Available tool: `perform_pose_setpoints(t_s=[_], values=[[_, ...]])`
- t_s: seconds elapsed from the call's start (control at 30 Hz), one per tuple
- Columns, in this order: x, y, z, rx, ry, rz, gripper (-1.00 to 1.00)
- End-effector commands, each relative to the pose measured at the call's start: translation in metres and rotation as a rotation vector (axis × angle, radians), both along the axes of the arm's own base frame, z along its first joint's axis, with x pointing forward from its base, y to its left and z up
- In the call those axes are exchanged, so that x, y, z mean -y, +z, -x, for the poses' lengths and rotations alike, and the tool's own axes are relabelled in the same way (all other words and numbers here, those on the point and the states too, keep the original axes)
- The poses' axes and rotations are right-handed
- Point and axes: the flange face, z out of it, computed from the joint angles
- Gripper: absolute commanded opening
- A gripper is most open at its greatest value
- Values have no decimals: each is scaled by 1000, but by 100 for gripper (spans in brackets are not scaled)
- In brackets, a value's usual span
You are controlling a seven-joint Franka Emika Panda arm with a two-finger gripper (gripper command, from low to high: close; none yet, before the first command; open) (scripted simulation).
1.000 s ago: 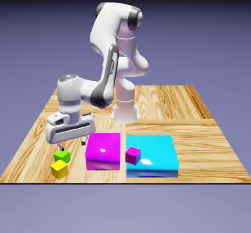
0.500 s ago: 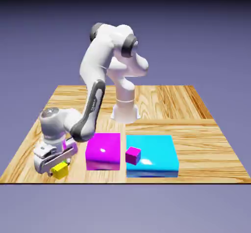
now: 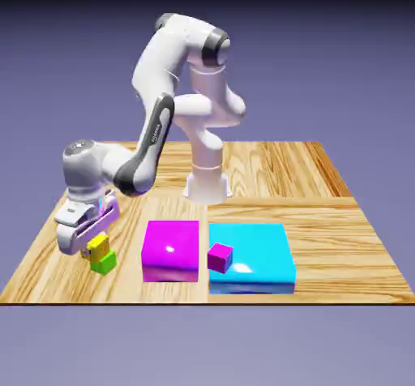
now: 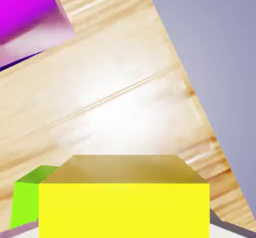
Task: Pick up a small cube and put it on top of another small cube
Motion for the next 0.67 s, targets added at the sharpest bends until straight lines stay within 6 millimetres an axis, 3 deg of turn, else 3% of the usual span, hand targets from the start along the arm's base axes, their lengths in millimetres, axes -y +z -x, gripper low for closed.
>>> perform_pose_setpoints(t_s=[0.0,0.27,0.33,0.5,0.53,0.57,0.6,0.63], values=[[0,3,5,1,47,0,-100],[-1,23,43,2,425,-5,-100],[-1,24,45,3,451,-6,-100],[-1,-46,45,3,451,-6,-100],[-1,-46,45,3,451,-6,-100],[-1,-46,45,3,451,-6,100],[-1,-46,45,3,451,-6,100],[-1,-32,44,4,452,-6,100]])
